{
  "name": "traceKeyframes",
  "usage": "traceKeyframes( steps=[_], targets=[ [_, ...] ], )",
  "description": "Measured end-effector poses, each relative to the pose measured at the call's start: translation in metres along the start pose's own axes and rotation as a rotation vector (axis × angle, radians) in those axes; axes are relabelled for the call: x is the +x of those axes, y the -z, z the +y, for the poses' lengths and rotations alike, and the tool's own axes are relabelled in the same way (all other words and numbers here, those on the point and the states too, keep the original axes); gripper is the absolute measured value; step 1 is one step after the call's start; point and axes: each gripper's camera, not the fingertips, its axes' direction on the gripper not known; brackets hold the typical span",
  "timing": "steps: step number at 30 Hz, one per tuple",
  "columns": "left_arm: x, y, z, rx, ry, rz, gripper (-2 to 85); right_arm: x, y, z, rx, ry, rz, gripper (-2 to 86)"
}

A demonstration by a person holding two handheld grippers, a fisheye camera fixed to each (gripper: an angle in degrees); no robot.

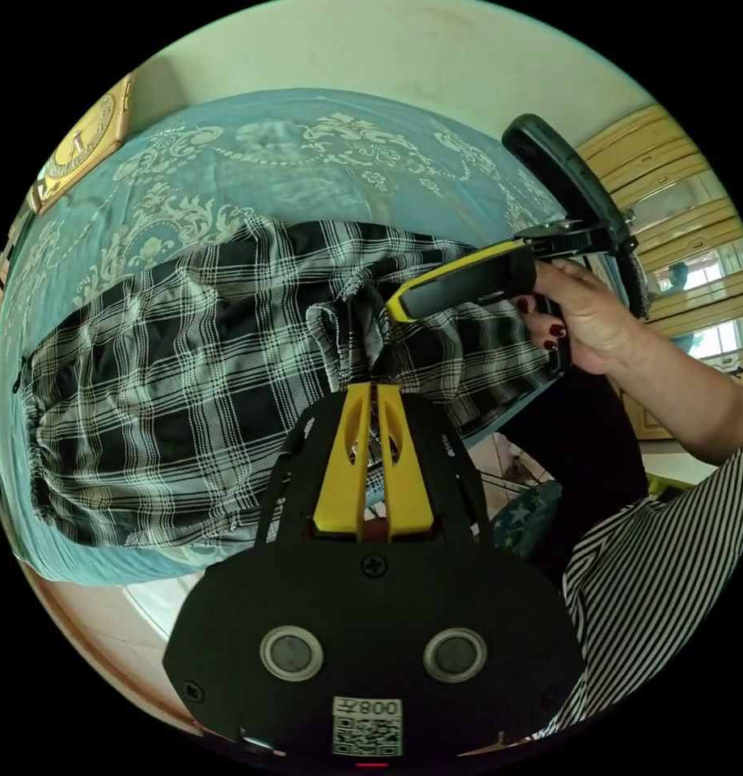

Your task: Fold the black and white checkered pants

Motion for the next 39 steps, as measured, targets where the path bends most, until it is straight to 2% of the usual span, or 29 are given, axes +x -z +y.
traceKeyframes(
  steps=[4,10,15,26,33,39],
  targets=[
    [0.005,0.022,0.013,0.055,0.043,0.01,-0.1,-0.009,0.008,-0.01,0.009,0.059,-0.007,2.0],
    [-0.007,0.01,0.031,0.014,0.148,0.049,-0.5,-0.021,-0.004,-0.027,-0.057,0.116,0.02,1.5],
    [0.002,0.006,0.038,-0.012,0.11,-0.005,-0.6,-0.029,-0.007,-0.032,-0.094,0.127,0.073,0.7],
    [0.001,-0.018,0.063,0.01,0.132,0.015,-0.6,-0.059,0.028,-0.021,-0.065,0.153,0.082,0.2],
    [0.013,-0.029,0.087,0.062,0.102,-0.033,-0.5,-0.068,0.015,-0.039,-0.185,0.155,0.098,0.2],
    [0.013,-0.069,0.103,0.012,0.126,-0.065,-0.5,-0.079,0.029,-0.03,-0.196,0.152,0.096,0.2]
  ],
)
